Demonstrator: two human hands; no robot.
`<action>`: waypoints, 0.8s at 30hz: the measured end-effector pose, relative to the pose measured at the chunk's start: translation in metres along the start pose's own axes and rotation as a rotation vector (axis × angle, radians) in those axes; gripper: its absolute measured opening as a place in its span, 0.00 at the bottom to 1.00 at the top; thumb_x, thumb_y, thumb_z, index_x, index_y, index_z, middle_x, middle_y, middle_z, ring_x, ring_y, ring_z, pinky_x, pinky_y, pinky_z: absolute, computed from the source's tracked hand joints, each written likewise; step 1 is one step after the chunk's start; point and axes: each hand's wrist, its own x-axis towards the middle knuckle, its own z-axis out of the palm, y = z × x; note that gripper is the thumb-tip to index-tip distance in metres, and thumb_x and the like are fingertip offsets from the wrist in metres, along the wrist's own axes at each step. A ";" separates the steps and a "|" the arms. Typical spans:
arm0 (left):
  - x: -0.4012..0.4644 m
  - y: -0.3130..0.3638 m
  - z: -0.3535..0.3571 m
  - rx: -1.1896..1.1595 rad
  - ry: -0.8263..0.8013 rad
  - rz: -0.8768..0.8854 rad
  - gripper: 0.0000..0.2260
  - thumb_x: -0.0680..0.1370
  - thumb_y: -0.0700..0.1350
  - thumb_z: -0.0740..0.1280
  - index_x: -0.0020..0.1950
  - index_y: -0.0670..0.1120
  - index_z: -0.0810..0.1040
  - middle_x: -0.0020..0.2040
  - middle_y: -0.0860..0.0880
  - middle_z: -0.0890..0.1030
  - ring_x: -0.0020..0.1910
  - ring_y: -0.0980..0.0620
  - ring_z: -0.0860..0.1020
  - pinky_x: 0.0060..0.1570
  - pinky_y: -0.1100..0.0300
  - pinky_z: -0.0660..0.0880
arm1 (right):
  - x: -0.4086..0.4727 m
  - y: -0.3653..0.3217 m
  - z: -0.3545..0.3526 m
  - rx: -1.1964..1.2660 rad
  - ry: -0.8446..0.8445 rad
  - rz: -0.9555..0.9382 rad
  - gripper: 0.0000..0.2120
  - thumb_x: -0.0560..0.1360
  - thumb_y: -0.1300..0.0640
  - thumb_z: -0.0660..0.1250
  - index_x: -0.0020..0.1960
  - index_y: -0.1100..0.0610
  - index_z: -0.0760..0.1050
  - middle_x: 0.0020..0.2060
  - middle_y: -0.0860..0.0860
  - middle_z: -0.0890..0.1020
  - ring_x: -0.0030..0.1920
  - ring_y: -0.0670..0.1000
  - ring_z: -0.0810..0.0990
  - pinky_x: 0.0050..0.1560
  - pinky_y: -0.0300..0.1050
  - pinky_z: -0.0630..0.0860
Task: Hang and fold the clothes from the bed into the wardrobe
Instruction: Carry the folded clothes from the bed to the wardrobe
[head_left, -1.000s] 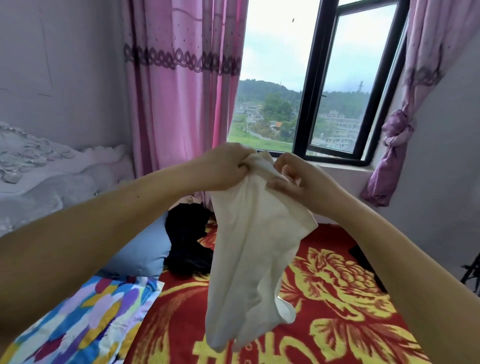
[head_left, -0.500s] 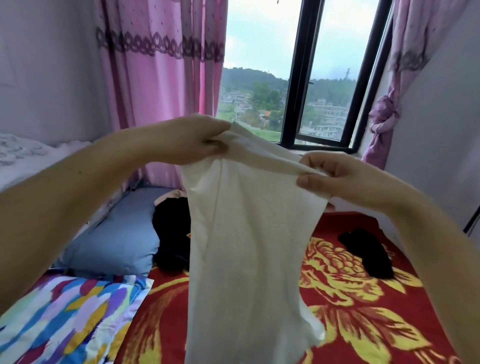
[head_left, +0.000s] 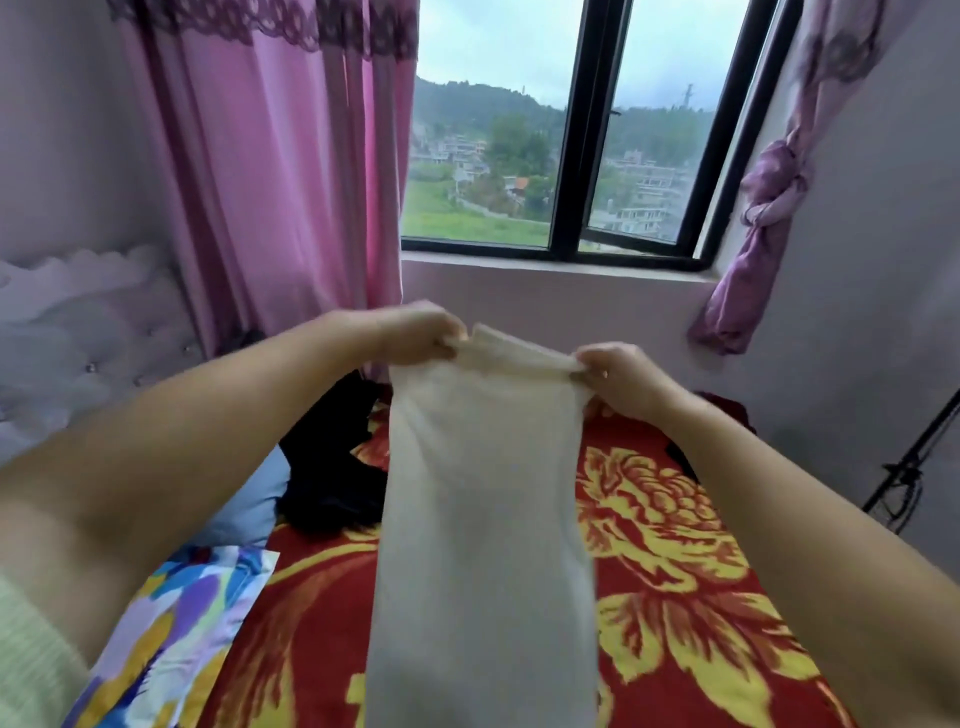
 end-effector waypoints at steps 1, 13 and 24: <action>0.007 -0.001 -0.008 -0.002 0.067 0.023 0.13 0.78 0.36 0.64 0.34 0.44 0.68 0.33 0.50 0.69 0.37 0.52 0.68 0.37 0.59 0.64 | 0.008 0.000 -0.004 0.017 0.075 -0.006 0.10 0.76 0.71 0.59 0.42 0.62 0.77 0.36 0.56 0.78 0.23 0.42 0.77 0.24 0.38 0.74; -0.055 0.047 0.035 -0.041 0.204 0.244 0.04 0.77 0.38 0.67 0.48 0.40 0.80 0.42 0.46 0.79 0.39 0.55 0.75 0.43 0.68 0.68 | -0.047 0.019 -0.021 -0.099 -0.046 -0.189 0.10 0.74 0.69 0.61 0.45 0.59 0.80 0.36 0.52 0.83 0.35 0.50 0.82 0.37 0.45 0.79; -0.254 0.120 0.460 -0.005 -0.532 0.124 0.14 0.73 0.49 0.66 0.59 0.55 0.76 0.48 0.49 0.78 0.45 0.51 0.78 0.41 0.61 0.71 | -0.329 0.204 0.300 -0.236 -0.845 0.122 0.20 0.78 0.56 0.57 0.69 0.43 0.68 0.69 0.43 0.69 0.64 0.50 0.73 0.59 0.45 0.72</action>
